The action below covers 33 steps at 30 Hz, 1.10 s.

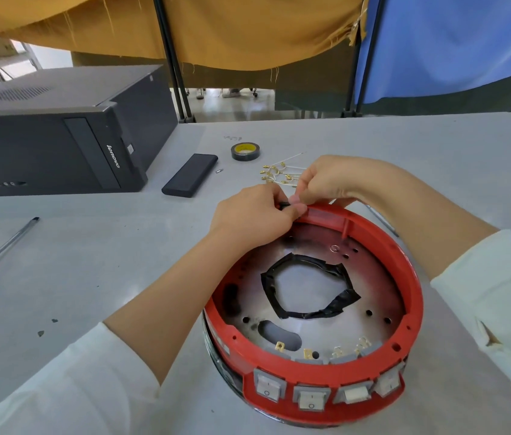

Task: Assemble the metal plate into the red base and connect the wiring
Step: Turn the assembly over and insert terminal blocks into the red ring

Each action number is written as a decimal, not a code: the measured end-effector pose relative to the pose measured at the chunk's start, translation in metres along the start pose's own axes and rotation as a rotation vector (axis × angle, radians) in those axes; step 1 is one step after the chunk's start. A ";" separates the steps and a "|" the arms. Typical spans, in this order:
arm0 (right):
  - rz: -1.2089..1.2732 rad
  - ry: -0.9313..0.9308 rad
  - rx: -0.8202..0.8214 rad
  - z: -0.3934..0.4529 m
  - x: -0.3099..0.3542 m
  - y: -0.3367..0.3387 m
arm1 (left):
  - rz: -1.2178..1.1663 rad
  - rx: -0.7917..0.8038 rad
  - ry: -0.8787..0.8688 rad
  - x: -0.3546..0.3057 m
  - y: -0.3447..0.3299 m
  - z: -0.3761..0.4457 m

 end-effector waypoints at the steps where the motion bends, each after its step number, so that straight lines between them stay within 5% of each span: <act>1: 0.015 0.016 -0.025 -0.001 -0.002 -0.001 | 0.006 -0.003 -0.003 0.000 0.001 -0.001; 10: 0.075 0.094 -0.181 -0.018 -0.007 -0.008 | -0.181 0.005 -0.035 -0.006 0.017 -0.019; 17: -0.121 0.020 -0.265 -0.040 -0.027 0.005 | 0.048 0.057 0.085 0.029 0.034 -0.059; 25: -0.207 -0.206 0.048 -0.082 -0.025 0.013 | 0.087 0.089 0.271 0.040 0.020 -0.094; 29: -0.436 0.035 -0.113 -0.078 -0.014 0.002 | 0.102 0.038 0.144 0.026 0.017 -0.085; 33: -0.369 0.264 -0.212 -0.066 -0.017 -0.014 | 0.057 0.080 -0.066 0.008 0.025 -0.071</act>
Point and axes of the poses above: each hand's wrist, its own z-axis towards the middle knuckle, its own y-axis out of the back of the hand, x = y × z, the point moved 2 cm from there along z, towards the middle knuckle, and after that the axes turned 12 degrees about z, right-handed, at the moved point
